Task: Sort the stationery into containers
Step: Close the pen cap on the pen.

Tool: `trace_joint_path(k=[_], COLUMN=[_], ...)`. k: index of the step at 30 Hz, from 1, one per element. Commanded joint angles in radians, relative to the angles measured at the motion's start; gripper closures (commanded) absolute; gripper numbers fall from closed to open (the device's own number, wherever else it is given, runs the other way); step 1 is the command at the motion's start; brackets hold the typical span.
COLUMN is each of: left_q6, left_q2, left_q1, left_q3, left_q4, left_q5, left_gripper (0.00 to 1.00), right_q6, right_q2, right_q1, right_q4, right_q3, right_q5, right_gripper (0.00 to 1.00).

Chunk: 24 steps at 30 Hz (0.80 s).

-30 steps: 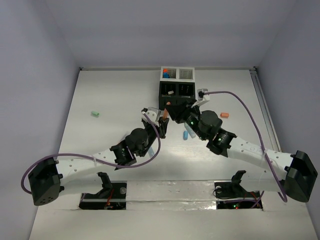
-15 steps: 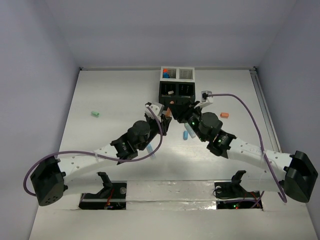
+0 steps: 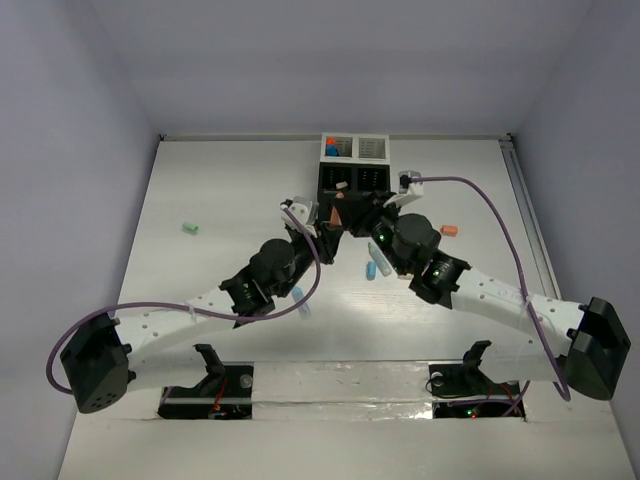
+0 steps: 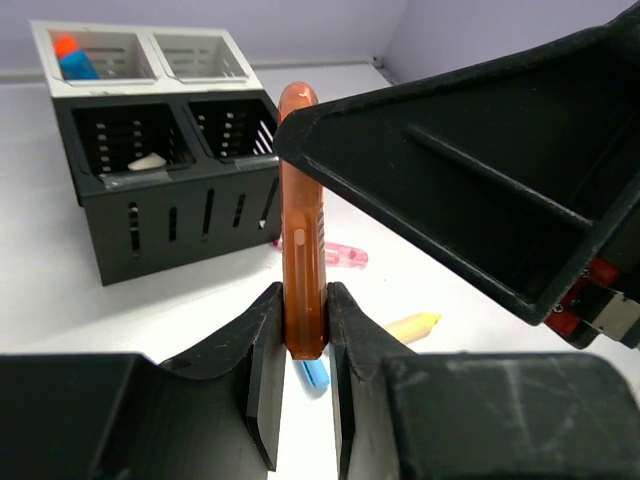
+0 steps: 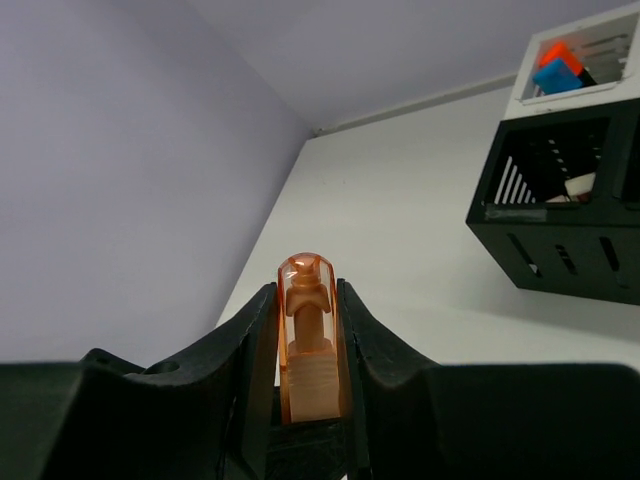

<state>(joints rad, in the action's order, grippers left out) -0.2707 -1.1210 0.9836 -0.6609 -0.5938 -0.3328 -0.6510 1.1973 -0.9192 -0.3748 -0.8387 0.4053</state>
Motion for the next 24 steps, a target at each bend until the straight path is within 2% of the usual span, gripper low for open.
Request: trace_joint_path(k=[1,2,6,12,17,18,24], left_q6=[0.007,0.016,0.016,0.004,-0.033,-0.036,-0.039], left_q2=[0.095,0.096,0.09,0.11,0.162,0.176,0.274], left_q1=[-0.025,-0.025,-0.025,-0.025,-0.025,-0.025,-0.025], left_q3=[-0.051,-0.046,-0.042,0.01,0.075,0.105,0.184], left_q4=[-0.31,-0.311,-0.304,-0.29,-0.25,-0.241,-0.144], left_q5=[-0.051,-0.046,-0.014,0.031,0.069,0.069,0.029], left_gripper=[1.0,0.92,0.74,0.65,0.56,0.51,0.33], right_q6=[-0.012,-0.01,0.008,0.011,-0.007,-0.006,0.008], right_q2=[0.067,0.07,0.091,0.153,0.231,0.264,0.375], right_q1=[-0.061,-0.061,-0.017,0.055,0.166,0.183,0.344], right_q4=[0.198,0.189,0.174,0.122,0.094,0.097,0.09], right_q3=[-0.002,-0.011,-0.091,-0.224,-0.325,-0.361,-0.45], right_q5=[-0.18,-0.183,-0.178,-0.165,-0.174,-0.171,-0.184], right_gripper=[1.0,1.0,1.0,1.0,1.0,1.0,1.0])
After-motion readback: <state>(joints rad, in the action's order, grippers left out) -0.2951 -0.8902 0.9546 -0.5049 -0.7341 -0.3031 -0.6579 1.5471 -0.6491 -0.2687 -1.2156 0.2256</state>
